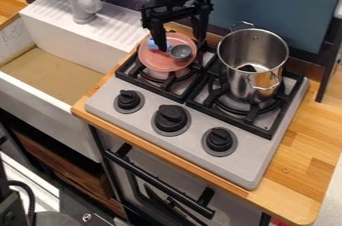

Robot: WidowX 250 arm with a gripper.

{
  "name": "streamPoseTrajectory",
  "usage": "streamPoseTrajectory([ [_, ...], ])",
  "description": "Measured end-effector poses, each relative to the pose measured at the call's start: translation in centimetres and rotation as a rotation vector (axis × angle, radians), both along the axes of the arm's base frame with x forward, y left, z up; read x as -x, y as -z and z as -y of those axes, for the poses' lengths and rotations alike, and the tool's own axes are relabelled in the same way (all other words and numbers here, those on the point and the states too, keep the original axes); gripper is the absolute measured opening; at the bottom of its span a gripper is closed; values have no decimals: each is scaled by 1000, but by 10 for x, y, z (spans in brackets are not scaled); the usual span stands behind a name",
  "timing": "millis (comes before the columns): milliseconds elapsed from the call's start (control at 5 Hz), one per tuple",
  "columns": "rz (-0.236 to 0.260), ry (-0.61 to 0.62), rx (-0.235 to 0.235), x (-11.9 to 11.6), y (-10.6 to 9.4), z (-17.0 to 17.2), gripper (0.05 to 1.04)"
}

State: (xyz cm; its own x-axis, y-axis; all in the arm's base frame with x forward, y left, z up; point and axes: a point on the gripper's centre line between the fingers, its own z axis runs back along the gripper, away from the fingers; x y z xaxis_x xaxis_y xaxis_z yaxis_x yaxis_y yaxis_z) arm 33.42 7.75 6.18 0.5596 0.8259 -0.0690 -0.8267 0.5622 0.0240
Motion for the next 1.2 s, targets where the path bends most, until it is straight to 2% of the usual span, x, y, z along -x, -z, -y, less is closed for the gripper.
streamPoseTrajectory([
  [200, -36, 3, 9, 3, 12, 1, 999],
  [600, 68, 95, -17, -13, 10, 21, 999],
  [800, 116, 147, -28, -13, 1, 33, 999],
  [1000, 148, 187, -29, -11, -11, 43, 999],
  [1200, 145, 198, -41, -11, -14, 50, 999],
])
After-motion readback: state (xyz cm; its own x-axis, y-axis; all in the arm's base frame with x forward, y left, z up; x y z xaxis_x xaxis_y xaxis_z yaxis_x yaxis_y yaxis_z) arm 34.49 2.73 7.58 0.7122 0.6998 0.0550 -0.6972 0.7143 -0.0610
